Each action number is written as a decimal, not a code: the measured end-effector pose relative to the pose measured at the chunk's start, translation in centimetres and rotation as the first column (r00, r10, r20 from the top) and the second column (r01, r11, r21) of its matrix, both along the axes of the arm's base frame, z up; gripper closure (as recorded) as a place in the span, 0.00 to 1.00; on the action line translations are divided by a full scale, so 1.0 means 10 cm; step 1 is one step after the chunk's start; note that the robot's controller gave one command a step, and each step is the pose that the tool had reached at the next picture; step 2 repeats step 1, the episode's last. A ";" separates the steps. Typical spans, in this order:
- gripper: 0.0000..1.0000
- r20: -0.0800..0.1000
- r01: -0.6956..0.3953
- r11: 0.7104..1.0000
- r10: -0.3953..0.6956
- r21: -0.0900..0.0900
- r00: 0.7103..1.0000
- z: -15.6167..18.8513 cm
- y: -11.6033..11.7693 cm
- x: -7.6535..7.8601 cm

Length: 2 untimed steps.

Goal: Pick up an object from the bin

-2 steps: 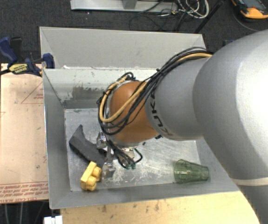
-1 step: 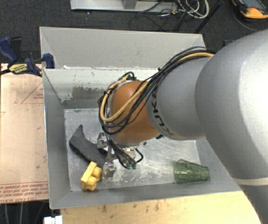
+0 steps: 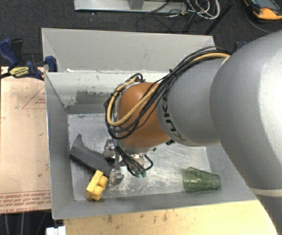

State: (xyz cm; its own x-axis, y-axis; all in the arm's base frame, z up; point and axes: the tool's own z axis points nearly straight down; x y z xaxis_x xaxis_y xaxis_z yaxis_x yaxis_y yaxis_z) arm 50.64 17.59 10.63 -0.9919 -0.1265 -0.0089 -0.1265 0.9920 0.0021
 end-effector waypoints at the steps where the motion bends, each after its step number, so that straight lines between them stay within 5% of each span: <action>1: 1.00 -0.005 0.000 1.000 0.000 -0.002 1.000 0.11 0.00 -0.01; 2: 1.00 -0.005 0.000 1.000 0.000 -0.002 1.000 0.11 0.00 -0.01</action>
Offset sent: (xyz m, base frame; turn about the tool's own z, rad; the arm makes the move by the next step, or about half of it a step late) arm -0.0001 0.0000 0.0656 0.0000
